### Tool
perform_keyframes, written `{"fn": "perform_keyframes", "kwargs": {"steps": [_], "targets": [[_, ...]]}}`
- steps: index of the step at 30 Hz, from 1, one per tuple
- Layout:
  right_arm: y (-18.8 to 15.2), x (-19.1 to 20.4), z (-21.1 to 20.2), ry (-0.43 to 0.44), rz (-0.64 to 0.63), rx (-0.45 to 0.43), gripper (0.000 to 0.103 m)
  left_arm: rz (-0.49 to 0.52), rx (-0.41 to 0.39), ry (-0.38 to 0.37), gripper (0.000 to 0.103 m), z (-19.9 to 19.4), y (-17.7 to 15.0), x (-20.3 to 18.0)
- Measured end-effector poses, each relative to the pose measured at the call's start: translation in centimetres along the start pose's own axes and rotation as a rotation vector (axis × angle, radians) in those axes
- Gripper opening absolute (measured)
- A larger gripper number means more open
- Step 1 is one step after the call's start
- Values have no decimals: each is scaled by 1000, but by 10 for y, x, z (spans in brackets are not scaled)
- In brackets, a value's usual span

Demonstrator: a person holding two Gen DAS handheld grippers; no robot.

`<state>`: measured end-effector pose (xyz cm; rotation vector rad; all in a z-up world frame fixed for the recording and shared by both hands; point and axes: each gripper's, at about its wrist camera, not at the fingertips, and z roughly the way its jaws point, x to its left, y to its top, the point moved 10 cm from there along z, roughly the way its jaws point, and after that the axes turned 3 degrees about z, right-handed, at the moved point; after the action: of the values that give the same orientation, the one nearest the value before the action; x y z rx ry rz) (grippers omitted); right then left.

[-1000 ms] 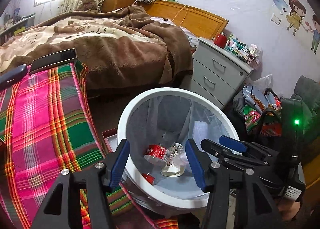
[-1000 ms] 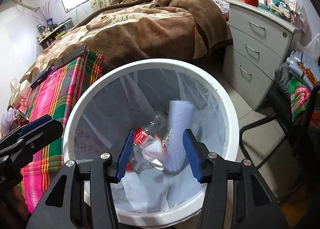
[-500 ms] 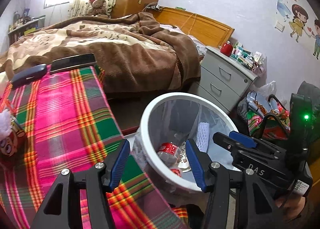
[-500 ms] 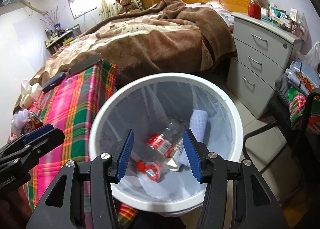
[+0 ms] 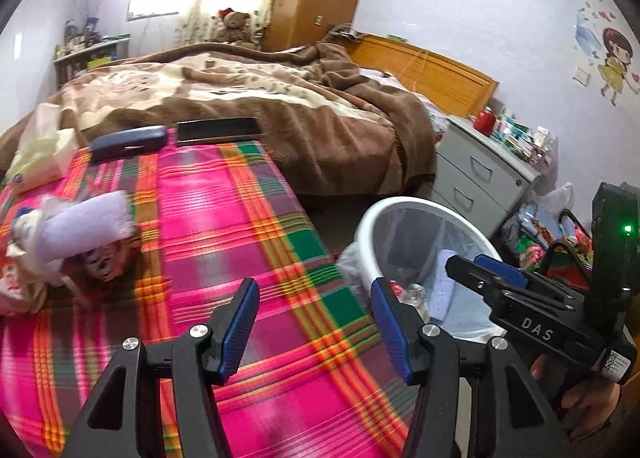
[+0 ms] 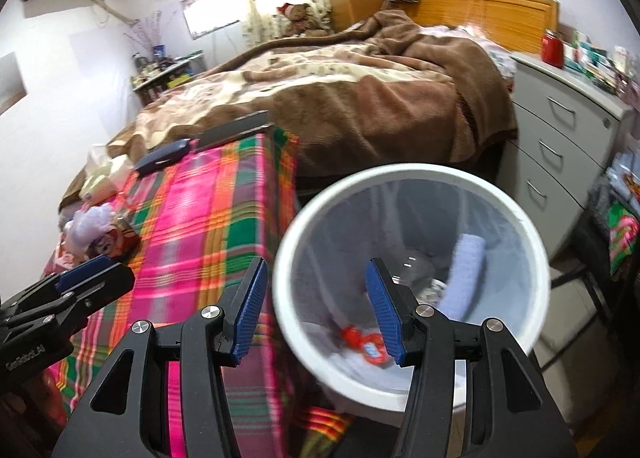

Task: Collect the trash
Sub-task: 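Move both tools back over the remaining trash on the cloth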

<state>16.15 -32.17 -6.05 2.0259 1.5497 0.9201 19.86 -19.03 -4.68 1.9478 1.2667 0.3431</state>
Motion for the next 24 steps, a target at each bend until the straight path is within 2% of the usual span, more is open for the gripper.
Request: {"fn": "perform_keyframes", "kwargs": {"steps": [12, 24], "targets": [[6, 80, 9, 128, -124, -36, 53, -108, -54, 114, 58, -46, -15, 89], [1, 159, 28, 219, -284, -8, 53, -232, -82, 253, 59, -80, -31, 191]]}}
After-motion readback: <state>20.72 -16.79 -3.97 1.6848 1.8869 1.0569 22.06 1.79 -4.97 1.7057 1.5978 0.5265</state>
